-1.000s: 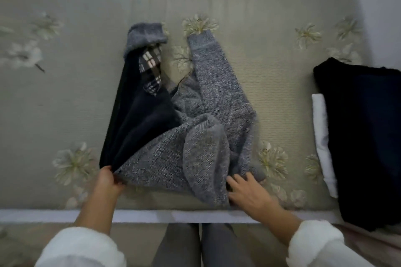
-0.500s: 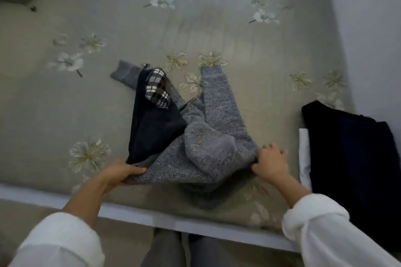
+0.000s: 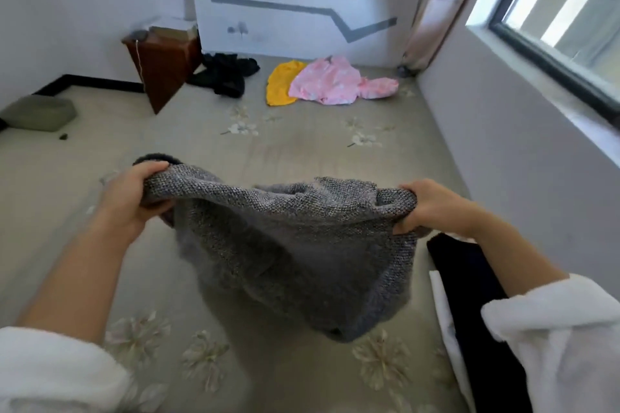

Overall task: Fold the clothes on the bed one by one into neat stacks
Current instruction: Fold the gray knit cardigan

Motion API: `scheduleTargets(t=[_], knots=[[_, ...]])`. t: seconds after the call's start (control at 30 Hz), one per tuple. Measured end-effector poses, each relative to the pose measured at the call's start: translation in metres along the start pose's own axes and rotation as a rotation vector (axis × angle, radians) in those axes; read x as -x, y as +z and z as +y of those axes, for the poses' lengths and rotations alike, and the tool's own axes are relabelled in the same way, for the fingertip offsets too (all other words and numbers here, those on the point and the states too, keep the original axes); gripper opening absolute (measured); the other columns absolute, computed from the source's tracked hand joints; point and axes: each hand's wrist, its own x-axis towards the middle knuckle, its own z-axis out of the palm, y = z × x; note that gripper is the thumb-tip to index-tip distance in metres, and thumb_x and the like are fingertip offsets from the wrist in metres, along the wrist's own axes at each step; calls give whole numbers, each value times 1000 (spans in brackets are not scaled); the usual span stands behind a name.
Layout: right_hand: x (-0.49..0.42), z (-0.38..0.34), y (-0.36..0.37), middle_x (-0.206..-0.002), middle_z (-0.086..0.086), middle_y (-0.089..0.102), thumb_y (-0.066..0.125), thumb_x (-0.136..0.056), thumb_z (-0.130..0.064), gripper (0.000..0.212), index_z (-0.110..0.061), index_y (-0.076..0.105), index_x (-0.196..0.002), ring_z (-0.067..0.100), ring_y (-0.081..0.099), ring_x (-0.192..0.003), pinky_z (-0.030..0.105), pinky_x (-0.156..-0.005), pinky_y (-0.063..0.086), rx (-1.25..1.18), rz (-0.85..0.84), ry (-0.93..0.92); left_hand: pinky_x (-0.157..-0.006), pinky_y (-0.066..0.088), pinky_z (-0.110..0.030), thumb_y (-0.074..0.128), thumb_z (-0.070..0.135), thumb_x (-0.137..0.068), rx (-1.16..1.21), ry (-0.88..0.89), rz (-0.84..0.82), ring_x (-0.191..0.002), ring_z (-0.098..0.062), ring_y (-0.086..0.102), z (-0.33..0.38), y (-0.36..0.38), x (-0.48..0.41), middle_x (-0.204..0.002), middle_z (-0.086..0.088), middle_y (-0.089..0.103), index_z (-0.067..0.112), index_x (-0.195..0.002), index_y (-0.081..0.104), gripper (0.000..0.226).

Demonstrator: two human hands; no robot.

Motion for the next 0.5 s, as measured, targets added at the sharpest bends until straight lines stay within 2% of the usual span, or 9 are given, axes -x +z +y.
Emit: scheduleTargets(t=[0.07,0.13,0.2,0.27,0.33,0.4,0.47,0.5], knots=[[13,-17,-19,-65,1,64,76,-61,3,25,-7,67,-82,12,61,-57,25,-49,50,-16,22,-30,-49,50,-19,55,23,-90,90,67,-8,-78,-5,56,29,0,4,-81,6,59,23,-79,56,10],[27,-35,-37,-69,6,67,70,-55,1,25,-5,71,-80,16,63,-63,23,-55,50,-142,118,-122,-52,49,-16,53,25,-90,158,140,-44,-72,-2,58,60,-2,9,-74,11,61,24,-75,57,15],[37,-52,-55,-70,8,68,64,-57,13,28,-8,73,-74,22,64,-66,25,-60,52,-324,212,-239,-54,50,-13,51,27,-91,242,222,-88,-68,0,60,86,-3,14,-70,15,63,25,-72,60,21],[39,-65,-72,-69,5,70,61,-60,21,39,-15,76,-71,20,65,-64,23,-60,53,-391,305,-320,-57,53,-12,47,26,-93,292,308,-125,-68,2,63,107,-1,14,-70,17,65,27,-65,68,35],[32,-76,-83,-64,-4,70,71,-64,13,35,-21,75,-67,9,63,-61,16,-58,50,-236,437,-350,-61,55,-14,46,25,-94,297,331,-127,-75,0,64,121,7,6,-76,15,66,27,-67,68,35],[15,-78,-88,-52,-12,61,80,-66,0,28,-25,68,-59,0,52,-51,15,-51,40,27,552,-312,-59,57,-19,50,26,-93,267,279,-91,-85,-6,60,125,17,-12,-85,8,61,25,-78,59,18],[-10,-69,-85,-47,-8,53,81,-72,-14,35,-21,56,-50,7,48,-48,25,-48,32,270,587,-225,-63,59,-26,51,27,-94,182,191,-88,-83,-9,57,120,26,-36,-86,4,57,24,-83,54,12],[-24,-62,-83,-54,0,57,77,-78,-21,35,-19,54,-52,16,54,-55,30,-52,34,414,585,-146,-73,59,-33,50,29,-95,113,129,-111,-82,-11,56,113,31,-50,-88,2,57,24,-88,54,10]])
